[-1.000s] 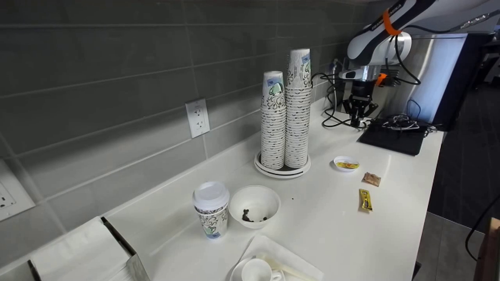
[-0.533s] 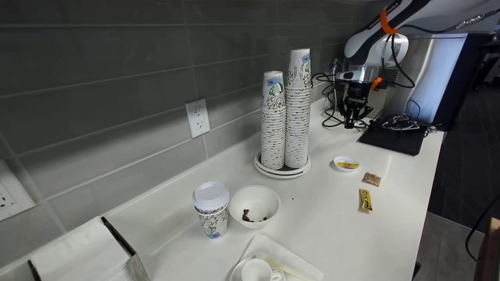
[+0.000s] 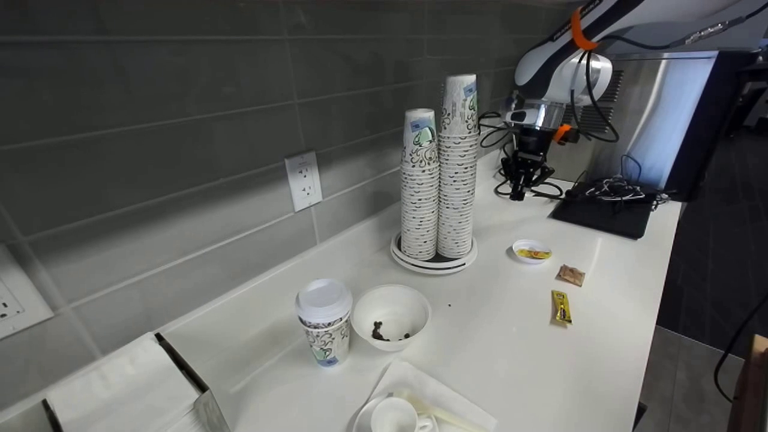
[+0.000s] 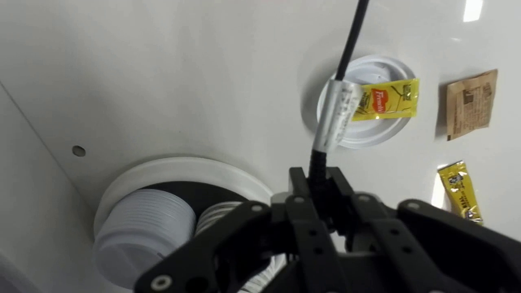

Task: Move the black cable to the left

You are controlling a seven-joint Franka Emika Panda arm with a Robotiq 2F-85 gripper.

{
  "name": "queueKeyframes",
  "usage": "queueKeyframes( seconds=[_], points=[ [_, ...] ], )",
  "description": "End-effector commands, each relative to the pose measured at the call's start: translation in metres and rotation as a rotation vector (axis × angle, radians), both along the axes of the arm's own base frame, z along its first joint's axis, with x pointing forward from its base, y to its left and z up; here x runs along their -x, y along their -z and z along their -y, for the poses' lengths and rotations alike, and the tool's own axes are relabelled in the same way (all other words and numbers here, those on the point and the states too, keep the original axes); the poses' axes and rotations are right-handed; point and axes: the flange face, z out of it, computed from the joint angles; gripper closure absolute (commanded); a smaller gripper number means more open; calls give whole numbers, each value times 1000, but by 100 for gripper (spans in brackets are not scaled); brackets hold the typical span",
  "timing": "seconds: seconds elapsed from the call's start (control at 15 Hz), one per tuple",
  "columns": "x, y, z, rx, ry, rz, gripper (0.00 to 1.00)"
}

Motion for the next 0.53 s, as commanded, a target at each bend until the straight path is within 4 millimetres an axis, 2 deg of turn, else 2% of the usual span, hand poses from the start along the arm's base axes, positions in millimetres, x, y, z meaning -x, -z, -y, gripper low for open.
queueKeyframes(
  seconds=[0.0,0.47],
  points=[
    [-13,6,3,64,133,59,96],
    [-33,43,29,207,481,209,96]
  ],
)
